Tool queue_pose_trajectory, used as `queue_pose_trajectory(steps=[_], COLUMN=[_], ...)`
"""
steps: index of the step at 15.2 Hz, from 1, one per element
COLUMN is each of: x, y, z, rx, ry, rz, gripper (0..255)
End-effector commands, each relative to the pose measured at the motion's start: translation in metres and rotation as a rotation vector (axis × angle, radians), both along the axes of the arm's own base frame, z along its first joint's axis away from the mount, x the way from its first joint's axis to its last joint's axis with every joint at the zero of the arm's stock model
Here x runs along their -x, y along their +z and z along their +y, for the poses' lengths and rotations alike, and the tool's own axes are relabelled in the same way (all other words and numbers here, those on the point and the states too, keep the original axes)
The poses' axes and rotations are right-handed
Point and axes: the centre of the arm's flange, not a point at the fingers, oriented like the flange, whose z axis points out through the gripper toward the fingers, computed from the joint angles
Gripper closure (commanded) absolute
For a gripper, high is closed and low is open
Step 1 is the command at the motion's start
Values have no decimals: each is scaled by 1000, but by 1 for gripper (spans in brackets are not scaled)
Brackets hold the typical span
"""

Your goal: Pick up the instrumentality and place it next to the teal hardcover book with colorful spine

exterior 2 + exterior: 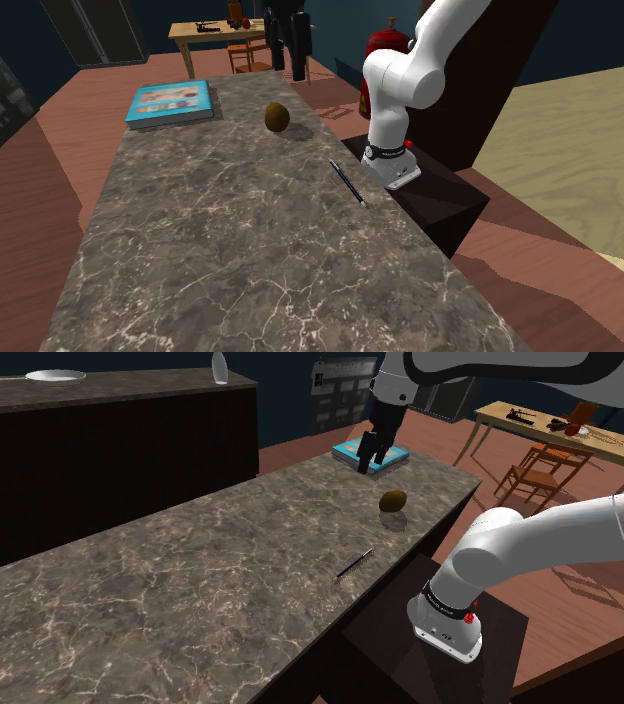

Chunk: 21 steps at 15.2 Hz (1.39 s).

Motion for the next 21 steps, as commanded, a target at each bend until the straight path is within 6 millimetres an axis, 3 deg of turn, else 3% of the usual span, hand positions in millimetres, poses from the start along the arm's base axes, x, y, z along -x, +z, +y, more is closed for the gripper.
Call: queue_pose_trajectory(steps=[1, 9, 16, 21], x=[0, 65, 90, 90], y=[0, -89, -174, -198], z=[0, 26, 72, 70], rx=[0, 126, 236, 241], ry=[0, -810, -1519, -1550], rz=[0, -65, -122, -125], gripper=[0, 0, 0, 0])
